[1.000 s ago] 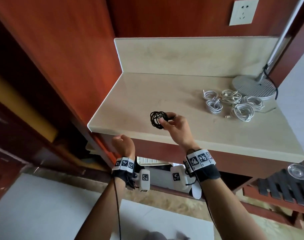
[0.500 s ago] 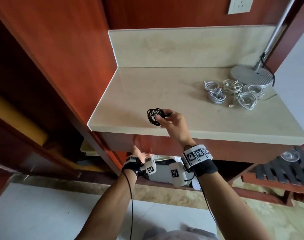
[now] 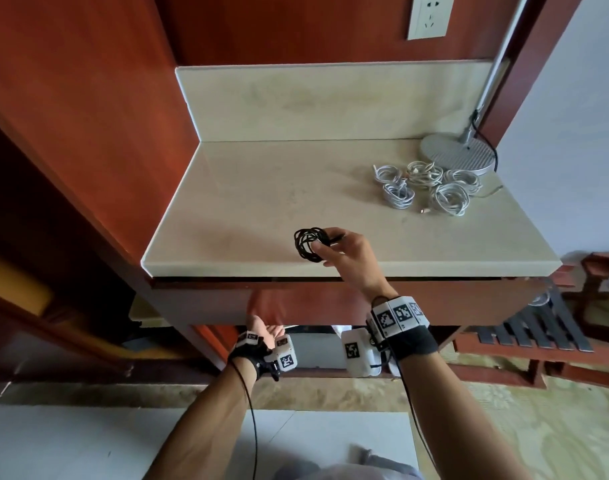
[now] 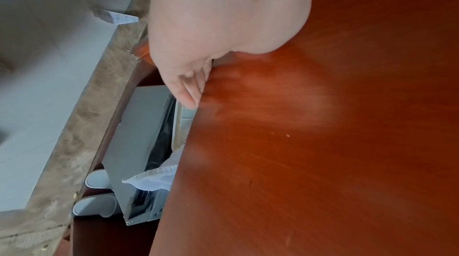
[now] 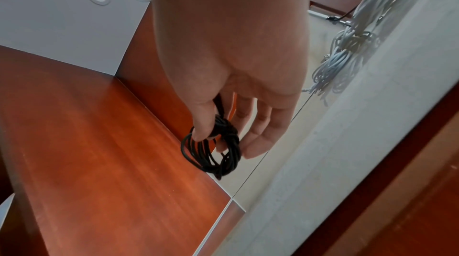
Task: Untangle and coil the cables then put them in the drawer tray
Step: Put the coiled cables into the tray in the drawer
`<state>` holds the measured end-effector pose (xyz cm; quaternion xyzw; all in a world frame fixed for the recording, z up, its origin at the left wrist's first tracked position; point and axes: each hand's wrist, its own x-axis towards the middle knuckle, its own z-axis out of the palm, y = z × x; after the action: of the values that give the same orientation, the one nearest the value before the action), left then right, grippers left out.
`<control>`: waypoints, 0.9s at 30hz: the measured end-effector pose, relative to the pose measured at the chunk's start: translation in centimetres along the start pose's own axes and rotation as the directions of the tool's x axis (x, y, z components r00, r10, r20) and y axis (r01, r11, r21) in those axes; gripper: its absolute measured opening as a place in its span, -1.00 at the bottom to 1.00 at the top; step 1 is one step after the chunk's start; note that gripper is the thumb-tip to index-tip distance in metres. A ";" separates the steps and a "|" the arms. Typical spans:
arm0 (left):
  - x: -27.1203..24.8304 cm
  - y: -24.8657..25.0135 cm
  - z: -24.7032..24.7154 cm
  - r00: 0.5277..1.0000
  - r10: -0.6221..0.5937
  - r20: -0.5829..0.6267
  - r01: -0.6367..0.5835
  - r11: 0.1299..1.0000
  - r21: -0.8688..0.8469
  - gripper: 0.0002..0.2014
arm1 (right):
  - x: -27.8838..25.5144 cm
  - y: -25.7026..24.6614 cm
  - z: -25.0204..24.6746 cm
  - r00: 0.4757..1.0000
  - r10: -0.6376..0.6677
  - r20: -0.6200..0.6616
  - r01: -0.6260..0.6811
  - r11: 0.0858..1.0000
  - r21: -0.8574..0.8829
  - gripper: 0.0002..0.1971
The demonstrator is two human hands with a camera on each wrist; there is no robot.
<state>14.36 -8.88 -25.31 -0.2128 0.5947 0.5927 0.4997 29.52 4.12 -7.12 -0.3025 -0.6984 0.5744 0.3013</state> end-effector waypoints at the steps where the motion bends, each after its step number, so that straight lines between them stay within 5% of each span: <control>1: -0.3 -0.1 -0.2 1.000 -0.008 -0.017 0.008 0.999 0.033 -0.35 | 0.0 0.0 -0.1 1.000 0.018 0.018 -0.018 1.000 -0.007 -0.94; 5: -3.7 -0.6 -1.8 0.973 -0.174 0.150 0.112 0.929 0.354 -0.47 | 0.1 -0.1 0.0 0.992 0.050 0.114 -0.046 0.998 -0.038 -0.94; 6: -5.6 -0.6 -1.6 0.961 -0.154 0.230 0.022 0.870 0.493 -0.56 | 0.1 -0.2 0.1 0.990 0.048 0.133 -0.042 0.998 -0.045 -0.95; 8: -9.2 -0.6 -0.3 0.921 0.078 0.383 -0.345 0.623 0.702 -0.66 | 0.2 -0.2 0.1 0.986 0.045 0.161 -0.036 0.998 -0.059 -0.96; 9: -10.9 -0.4 0.6 0.840 0.243 0.486 -0.542 0.425 0.725 -0.67 | 0.1 -0.3 0.0 0.985 0.040 0.168 -0.029 0.998 -0.063 -0.96; 11: -13.9 -0.1 2.3 0.562 0.472 0.679 -0.776 0.017 0.630 -0.72 | 0.0 -0.4 -0.5 0.987 0.021 0.161 -0.009 0.997 -0.077 -0.96; 13: -15.6 0.5 3.6 0.305 0.552 0.776 -0.801 -0.292 0.523 -0.80 | 0.0 -0.4 -1.7 0.990 0.021 0.137 -0.008 0.995 -0.095 -0.98; 14: -15.9 0.6 4.4 0.246 0.537 0.807 -0.758 -0.413 0.505 -0.81 | -0.1 -0.4 -2.4 0.992 0.023 0.121 -0.010 0.994 -0.106 -0.96; 15: -16.1 0.6 5.2 0.253 0.504 0.826 -0.701 -0.493 0.516 -0.78 | -0.1 -0.3 -3.2 0.994 0.029 0.110 -0.016 0.993 -0.115 -0.96; 16: -16.1 0.5 6.2 0.320 0.460 0.828 -0.651 -0.528 0.545 -0.75 | -0.2 -0.1 -4.0 0.994 0.036 0.106 -0.022 0.991 -0.132 -0.96; 18: -15.9 -0.2 7.8 0.454 0.384 0.804 -0.598 -0.538 0.594 -0.68 | -0.6 0.5 -5.9 0.992 0.056 0.112 -0.035 0.982 -0.188 -0.95; 20: -15.6 -1.1 8.6 0.522 0.346 0.780 -0.595 -0.508 0.623 -0.64 | -1.1 1.0 -7.8 0.988 0.076 0.131 -0.046 0.974 -0.222 -0.96; 27: -16.1 -0.9 10.9 0.628 0.265 0.732 -0.546 -0.519 0.657 -0.48 | -3.3 1.8 -13.8 0.952 0.203 0.227 -0.118 0.934 -0.338 -0.97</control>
<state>25.41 -4.53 -9.94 0.5840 0.7821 0.0617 0.2084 42.32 10.40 -6.96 -0.3265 -0.7882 0.5108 0.1062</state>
